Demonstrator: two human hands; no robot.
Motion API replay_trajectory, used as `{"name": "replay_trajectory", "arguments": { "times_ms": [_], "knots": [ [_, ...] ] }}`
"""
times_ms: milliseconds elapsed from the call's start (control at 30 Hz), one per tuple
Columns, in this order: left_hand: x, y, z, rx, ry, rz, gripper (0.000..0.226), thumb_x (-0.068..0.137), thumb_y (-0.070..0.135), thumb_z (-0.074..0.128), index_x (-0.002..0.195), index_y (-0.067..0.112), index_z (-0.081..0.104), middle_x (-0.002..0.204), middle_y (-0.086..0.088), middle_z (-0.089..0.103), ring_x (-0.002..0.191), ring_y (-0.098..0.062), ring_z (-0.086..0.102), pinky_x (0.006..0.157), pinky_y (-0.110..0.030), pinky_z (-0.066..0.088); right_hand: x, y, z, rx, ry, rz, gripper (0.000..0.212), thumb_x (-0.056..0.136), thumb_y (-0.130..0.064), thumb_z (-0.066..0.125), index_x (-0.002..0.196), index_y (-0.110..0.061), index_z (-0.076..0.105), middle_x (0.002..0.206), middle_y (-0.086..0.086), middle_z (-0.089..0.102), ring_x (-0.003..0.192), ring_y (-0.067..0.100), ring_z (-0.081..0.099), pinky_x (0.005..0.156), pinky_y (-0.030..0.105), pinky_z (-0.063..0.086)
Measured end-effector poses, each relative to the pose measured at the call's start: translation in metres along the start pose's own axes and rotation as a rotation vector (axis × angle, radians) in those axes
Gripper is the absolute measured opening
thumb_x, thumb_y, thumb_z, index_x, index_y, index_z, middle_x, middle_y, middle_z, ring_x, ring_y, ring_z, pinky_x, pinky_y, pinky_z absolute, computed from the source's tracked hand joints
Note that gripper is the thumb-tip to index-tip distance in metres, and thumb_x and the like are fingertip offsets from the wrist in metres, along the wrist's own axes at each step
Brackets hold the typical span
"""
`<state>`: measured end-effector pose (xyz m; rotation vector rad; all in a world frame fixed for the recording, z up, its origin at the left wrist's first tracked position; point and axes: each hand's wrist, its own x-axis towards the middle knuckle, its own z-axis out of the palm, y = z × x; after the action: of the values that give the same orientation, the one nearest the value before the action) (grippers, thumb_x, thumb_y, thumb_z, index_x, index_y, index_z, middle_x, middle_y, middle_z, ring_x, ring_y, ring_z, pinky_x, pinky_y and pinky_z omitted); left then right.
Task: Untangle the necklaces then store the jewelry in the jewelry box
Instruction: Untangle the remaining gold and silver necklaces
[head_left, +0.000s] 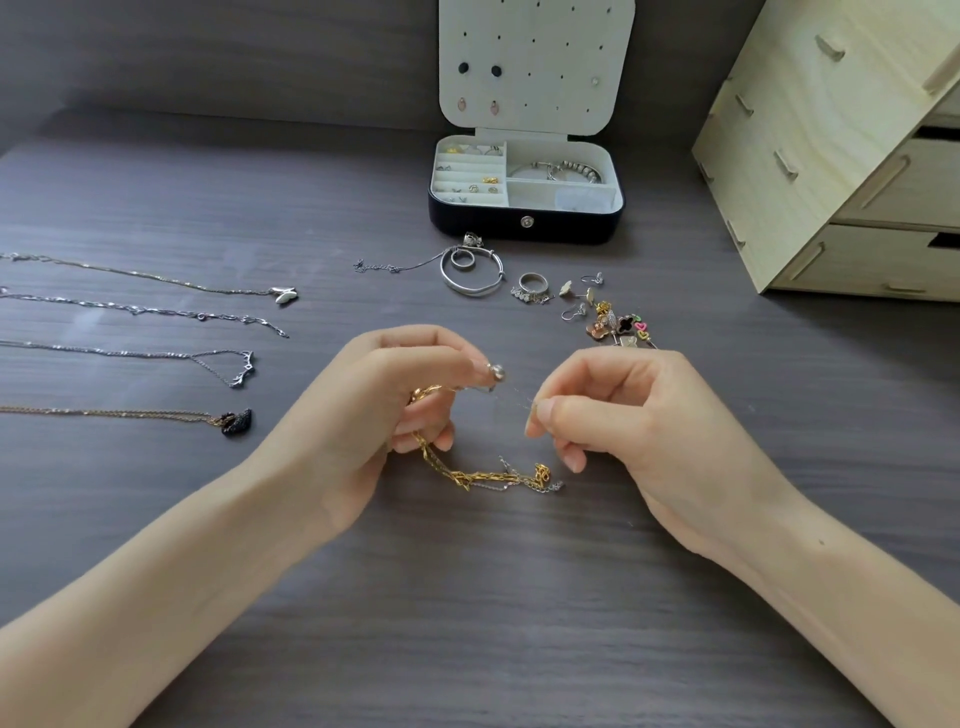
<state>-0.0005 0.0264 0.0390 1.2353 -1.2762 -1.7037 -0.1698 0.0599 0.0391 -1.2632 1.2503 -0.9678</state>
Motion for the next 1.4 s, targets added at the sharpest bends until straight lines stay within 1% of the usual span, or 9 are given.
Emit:
{"name": "replay_trajectory", "arguments": {
  "times_ms": [200,300,400,467,800,967,1133,1300,1400],
  "knots": [
    [0.0006,-0.0004,0.0015,-0.087,-0.096,-0.022,0.015,0.068,0.021,0.057,0.056,0.016,0.064,0.036,0.008,0.019,0.038,-0.012,0.015,0.044,-0.020,0.035,0.0000,-0.0003,-0.0009,-0.025,0.031,-0.014,0.007,0.065,-0.011,0.065,0.059,-0.010,0.064,0.062,0.009,0.060,0.047,0.012,0.045,0.052,0.023,0.041],
    [0.0011,-0.0007,0.0024,-0.098,-0.129,-0.026,0.016,0.071,0.021,0.056,0.058,0.016,0.064,0.035,0.009,0.019,0.037,-0.011,0.015,0.044,-0.020,0.034,0.0000,0.0017,-0.0031,-0.106,0.056,-0.040,0.013,0.077,-0.002,0.066,0.065,-0.006,0.065,0.054,-0.004,0.057,0.047,0.006,0.046,0.052,0.018,0.041],
    [0.0009,-0.0012,0.0023,-0.103,-0.157,-0.023,0.016,0.072,0.020,0.055,0.060,0.015,0.063,0.035,0.009,0.019,0.037,-0.010,0.015,0.044,-0.020,0.033,-0.0006,0.0011,-0.0023,-0.168,0.046,-0.098,0.002,0.080,-0.014,0.070,0.081,-0.014,0.069,0.072,-0.004,0.066,0.057,0.002,0.054,0.060,0.019,0.045],
    [0.0009,-0.0013,0.0022,-0.101,-0.177,-0.019,0.015,0.072,0.020,0.054,0.061,0.014,0.063,0.036,0.009,0.019,0.038,-0.010,0.014,0.044,-0.020,0.033,-0.0015,0.0007,-0.0004,-0.180,0.018,-0.112,0.009,0.080,-0.019,0.071,0.089,-0.017,0.070,0.081,-0.001,0.070,0.069,0.007,0.062,0.064,0.022,0.050],
    [0.0003,0.0016,0.0003,-0.160,-0.232,-0.057,0.018,0.072,0.023,0.053,0.059,0.013,0.061,0.036,0.009,0.017,0.042,-0.013,0.011,0.044,-0.020,0.035,0.0000,-0.0043,-0.0058,-0.094,0.015,-0.111,0.012,0.084,-0.003,0.063,0.074,-0.009,0.063,0.074,0.007,0.068,0.059,0.000,0.055,0.061,0.015,0.045],
    [0.0009,0.0021,-0.0019,-0.243,-0.323,-0.100,0.019,0.073,0.023,0.051,0.062,0.009,0.059,0.035,0.008,0.018,0.039,-0.012,0.011,0.043,-0.021,0.034,-0.0005,0.0027,-0.0032,-0.182,0.022,-0.185,0.013,0.075,-0.021,0.062,0.088,-0.020,0.062,0.085,0.001,0.068,0.077,0.010,0.061,0.072,0.028,0.051],
    [0.0006,0.0021,-0.0024,-0.321,-0.431,-0.103,0.011,0.071,0.019,0.056,0.065,0.011,0.061,0.035,0.009,0.021,0.040,-0.012,0.011,0.045,-0.020,0.037,-0.0033,0.0028,0.0021,-0.304,0.008,-0.305,0.007,0.079,-0.024,0.064,0.083,-0.019,0.067,0.079,-0.008,0.066,0.076,0.005,0.059,0.071,0.019,0.047],
    [0.0007,0.0042,-0.0035,-0.231,-0.326,-0.107,0.017,0.074,0.024,0.055,0.066,0.011,0.062,0.037,0.004,0.024,0.040,-0.013,0.018,0.046,-0.021,0.036,-0.0015,-0.0010,-0.0039,-0.129,0.001,-0.283,0.011,0.078,-0.018,0.063,0.079,-0.008,0.063,0.083,0.010,0.068,0.076,0.016,0.061,0.070,0.020,0.048],
    [-0.0007,0.0049,-0.0005,-0.101,-0.254,-0.089,0.024,0.073,0.032,0.055,0.069,0.010,0.063,0.042,-0.001,0.028,0.045,-0.016,0.020,0.047,-0.022,0.037,0.0004,-0.0050,-0.0076,-0.022,0.022,-0.263,0.011,0.078,-0.018,0.060,0.078,-0.007,0.059,0.082,0.008,0.070,0.072,0.012,0.060,0.070,0.023,0.049]
  ]
}}
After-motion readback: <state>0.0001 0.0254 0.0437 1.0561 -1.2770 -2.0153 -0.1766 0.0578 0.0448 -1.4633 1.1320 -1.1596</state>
